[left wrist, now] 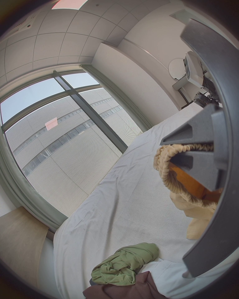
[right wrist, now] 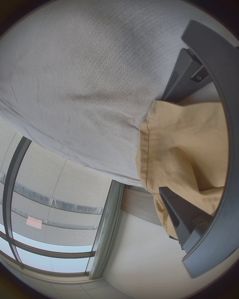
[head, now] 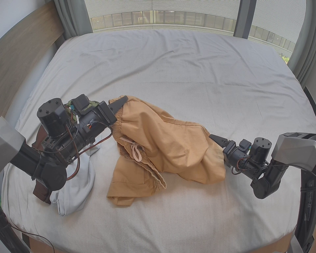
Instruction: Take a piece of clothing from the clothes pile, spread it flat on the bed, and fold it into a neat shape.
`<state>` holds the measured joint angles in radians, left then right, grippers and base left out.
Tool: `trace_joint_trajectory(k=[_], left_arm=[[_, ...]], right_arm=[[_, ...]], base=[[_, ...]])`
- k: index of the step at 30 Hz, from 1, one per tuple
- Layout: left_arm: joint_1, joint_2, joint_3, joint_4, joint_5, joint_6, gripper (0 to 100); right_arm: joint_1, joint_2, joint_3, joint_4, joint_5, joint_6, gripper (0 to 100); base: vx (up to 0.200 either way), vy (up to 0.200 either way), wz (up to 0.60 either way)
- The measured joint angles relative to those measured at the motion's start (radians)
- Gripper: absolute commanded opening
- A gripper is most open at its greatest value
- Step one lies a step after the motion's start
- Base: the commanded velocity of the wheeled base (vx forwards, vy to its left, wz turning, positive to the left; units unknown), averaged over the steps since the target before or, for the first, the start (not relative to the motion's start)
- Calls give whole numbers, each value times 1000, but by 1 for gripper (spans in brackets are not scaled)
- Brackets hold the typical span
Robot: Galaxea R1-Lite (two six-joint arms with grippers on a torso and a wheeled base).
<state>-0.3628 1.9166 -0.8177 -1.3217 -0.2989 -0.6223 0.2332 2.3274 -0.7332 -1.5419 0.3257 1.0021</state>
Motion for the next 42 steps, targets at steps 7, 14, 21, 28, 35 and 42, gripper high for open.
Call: trace_joint_trajectory(k=[7,14,21,28,35,42], left_arm=[[-1,0,0,0,0,0,0],[-1,0,2,-8,0,0,0],[-1,0,6,-10,0,0,0],[-1,0,6,-10,0,0,0],[-1,0,6,-10,-1,0,0],[-1,-1,6,-14,-3,-2,0]], right_arm=[[0,11,-38,0,-1,56,100],[4,21,-75,0,-3,86,100],[1,49,-99,-4,-12,90,100],[-16,58,-99,-1,-23,90,0],[-31,56,-100,-1,-62,91,0],[-36,0,-88,0,-63,91,0]], base=[[0,0,0],[0,0,0],[0,0,0],[0,0,0],[0,0,0],[0,0,0]])
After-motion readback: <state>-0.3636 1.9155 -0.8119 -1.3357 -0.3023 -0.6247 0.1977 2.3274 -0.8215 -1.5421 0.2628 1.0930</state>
